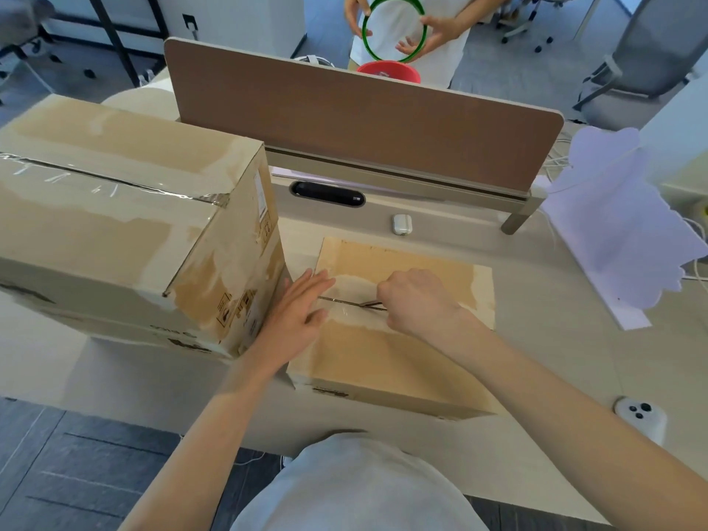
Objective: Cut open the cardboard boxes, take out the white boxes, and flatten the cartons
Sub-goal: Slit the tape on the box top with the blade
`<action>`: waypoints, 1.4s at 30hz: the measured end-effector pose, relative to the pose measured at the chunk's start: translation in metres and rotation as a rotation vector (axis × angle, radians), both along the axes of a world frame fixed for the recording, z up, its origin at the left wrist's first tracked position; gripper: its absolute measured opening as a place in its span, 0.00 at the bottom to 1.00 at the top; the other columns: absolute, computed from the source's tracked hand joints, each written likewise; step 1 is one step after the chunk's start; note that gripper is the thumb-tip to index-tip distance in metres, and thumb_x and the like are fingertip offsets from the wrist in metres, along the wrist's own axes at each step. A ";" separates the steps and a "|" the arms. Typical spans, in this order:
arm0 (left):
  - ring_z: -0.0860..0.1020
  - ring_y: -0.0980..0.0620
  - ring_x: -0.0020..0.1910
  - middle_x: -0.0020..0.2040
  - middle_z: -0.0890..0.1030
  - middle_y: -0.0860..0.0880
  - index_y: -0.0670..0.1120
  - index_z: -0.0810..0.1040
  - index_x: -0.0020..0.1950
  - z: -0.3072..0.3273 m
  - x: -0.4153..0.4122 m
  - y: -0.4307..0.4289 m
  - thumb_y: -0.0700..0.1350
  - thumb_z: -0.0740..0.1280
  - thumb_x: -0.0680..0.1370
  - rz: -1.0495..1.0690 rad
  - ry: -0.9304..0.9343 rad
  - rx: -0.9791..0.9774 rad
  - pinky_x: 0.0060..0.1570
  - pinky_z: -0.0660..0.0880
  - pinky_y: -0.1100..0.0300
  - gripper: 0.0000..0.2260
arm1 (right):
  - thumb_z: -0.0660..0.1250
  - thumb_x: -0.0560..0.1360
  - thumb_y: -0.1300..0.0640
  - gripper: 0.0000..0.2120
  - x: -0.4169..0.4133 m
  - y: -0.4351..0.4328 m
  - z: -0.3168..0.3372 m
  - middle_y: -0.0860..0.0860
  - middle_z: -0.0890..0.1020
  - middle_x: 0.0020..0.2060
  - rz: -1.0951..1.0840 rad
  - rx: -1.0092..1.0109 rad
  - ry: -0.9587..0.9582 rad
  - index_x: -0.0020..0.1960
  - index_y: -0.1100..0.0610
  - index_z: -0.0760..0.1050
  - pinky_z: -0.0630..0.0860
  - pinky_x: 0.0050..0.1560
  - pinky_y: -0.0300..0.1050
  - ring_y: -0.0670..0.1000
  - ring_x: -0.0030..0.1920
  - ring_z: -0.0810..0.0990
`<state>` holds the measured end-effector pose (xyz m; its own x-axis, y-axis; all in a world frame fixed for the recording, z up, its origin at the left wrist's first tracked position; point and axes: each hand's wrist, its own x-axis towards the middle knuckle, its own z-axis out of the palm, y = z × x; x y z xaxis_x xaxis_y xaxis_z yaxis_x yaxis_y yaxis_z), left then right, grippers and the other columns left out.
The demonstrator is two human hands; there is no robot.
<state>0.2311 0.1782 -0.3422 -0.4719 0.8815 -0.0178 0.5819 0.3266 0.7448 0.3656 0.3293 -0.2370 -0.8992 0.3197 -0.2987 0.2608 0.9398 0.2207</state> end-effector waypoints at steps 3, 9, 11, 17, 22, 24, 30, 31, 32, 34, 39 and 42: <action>0.50 0.64 0.76 0.76 0.63 0.58 0.54 0.69 0.73 0.003 0.006 0.005 0.34 0.62 0.78 -0.039 0.159 0.041 0.75 0.37 0.58 0.26 | 0.59 0.75 0.64 0.13 0.009 0.006 0.005 0.55 0.79 0.52 -0.021 0.018 -0.016 0.57 0.57 0.76 0.66 0.43 0.46 0.59 0.53 0.79; 0.55 0.59 0.76 0.74 0.68 0.53 0.48 0.74 0.70 0.000 0.027 0.019 0.31 0.60 0.77 -0.089 0.224 0.076 0.77 0.46 0.56 0.23 | 0.59 0.76 0.64 0.13 0.026 0.015 0.007 0.54 0.79 0.52 -0.061 0.025 -0.035 0.58 0.56 0.75 0.66 0.42 0.45 0.58 0.53 0.79; 0.58 0.56 0.76 0.73 0.69 0.53 0.47 0.75 0.69 -0.004 0.037 0.023 0.33 0.61 0.78 -0.133 0.217 0.081 0.77 0.52 0.53 0.21 | 0.59 0.76 0.64 0.13 0.031 0.017 0.007 0.54 0.79 0.53 -0.076 0.019 -0.035 0.59 0.56 0.75 0.67 0.44 0.45 0.58 0.54 0.78; 0.65 0.52 0.74 0.71 0.73 0.52 0.47 0.78 0.65 -0.008 0.065 0.039 0.34 0.62 0.77 -0.160 0.234 0.097 0.74 0.53 0.57 0.19 | 0.58 0.77 0.63 0.13 0.042 0.020 0.010 0.55 0.78 0.54 -0.093 0.004 -0.024 0.59 0.57 0.74 0.66 0.44 0.46 0.58 0.55 0.78; 0.67 0.52 0.72 0.69 0.74 0.53 0.46 0.77 0.67 -0.013 0.069 0.042 0.37 0.60 0.78 -0.102 0.219 0.088 0.73 0.52 0.62 0.18 | 0.59 0.77 0.63 0.13 0.049 0.024 0.010 0.55 0.78 0.55 -0.100 0.008 -0.017 0.60 0.57 0.74 0.65 0.44 0.46 0.58 0.56 0.78; 0.68 0.53 0.72 0.68 0.75 0.53 0.46 0.77 0.66 -0.013 0.071 0.042 0.39 0.58 0.78 -0.091 0.229 0.091 0.74 0.55 0.59 0.18 | 0.59 0.77 0.63 0.14 0.052 0.026 0.010 0.55 0.78 0.55 -0.097 0.003 -0.013 0.60 0.57 0.74 0.65 0.44 0.46 0.58 0.56 0.78; 0.67 0.55 0.72 0.68 0.75 0.54 0.45 0.77 0.66 -0.010 0.076 0.044 0.35 0.61 0.79 -0.055 0.246 0.069 0.74 0.55 0.59 0.17 | 0.60 0.76 0.63 0.15 0.074 0.045 0.013 0.55 0.79 0.55 -0.176 0.008 -0.044 0.60 0.55 0.76 0.69 0.46 0.46 0.58 0.56 0.78; 0.68 0.55 0.72 0.68 0.75 0.54 0.45 0.77 0.66 -0.009 0.077 0.044 0.35 0.61 0.79 -0.046 0.255 0.061 0.74 0.54 0.60 0.17 | 0.60 0.76 0.63 0.14 0.078 0.048 0.013 0.55 0.79 0.54 -0.191 0.001 -0.048 0.59 0.55 0.76 0.69 0.47 0.46 0.58 0.56 0.78; 0.68 0.55 0.72 0.68 0.76 0.54 0.45 0.78 0.66 -0.008 0.079 0.045 0.35 0.61 0.79 -0.039 0.270 0.050 0.73 0.53 0.61 0.17 | 0.60 0.76 0.64 0.14 0.082 0.051 0.013 0.55 0.79 0.54 -0.199 -0.005 -0.047 0.58 0.55 0.76 0.70 0.47 0.46 0.58 0.56 0.79; 0.68 0.53 0.71 0.68 0.76 0.54 0.46 0.78 0.66 -0.006 0.081 0.046 0.35 0.61 0.79 -0.033 0.314 0.031 0.73 0.54 0.61 0.17 | 0.60 0.75 0.64 0.14 0.086 0.054 0.012 0.55 0.79 0.54 -0.206 -0.018 -0.035 0.57 0.54 0.77 0.70 0.47 0.45 0.58 0.55 0.79; 0.70 0.50 0.71 0.67 0.77 0.53 0.46 0.78 0.65 -0.005 0.085 0.048 0.36 0.62 0.78 -0.037 0.393 -0.013 0.73 0.62 0.53 0.17 | 0.61 0.76 0.63 0.16 0.095 0.063 0.012 0.54 0.79 0.56 -0.235 0.012 -0.040 0.61 0.53 0.76 0.71 0.48 0.45 0.58 0.57 0.78; 0.70 0.51 0.70 0.66 0.77 0.54 0.47 0.78 0.65 -0.005 0.087 0.048 0.36 0.63 0.78 -0.012 0.416 -0.020 0.72 0.62 0.54 0.17 | 0.61 0.76 0.62 0.15 0.114 0.076 0.012 0.53 0.79 0.56 -0.295 0.016 -0.073 0.60 0.53 0.76 0.70 0.48 0.44 0.57 0.57 0.78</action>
<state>0.3176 0.2266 -0.3468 -0.4320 0.8884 0.1552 0.8359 0.3298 0.4388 0.4792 0.4053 -0.2245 -0.7434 0.5690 -0.3516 0.5047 0.8221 0.2634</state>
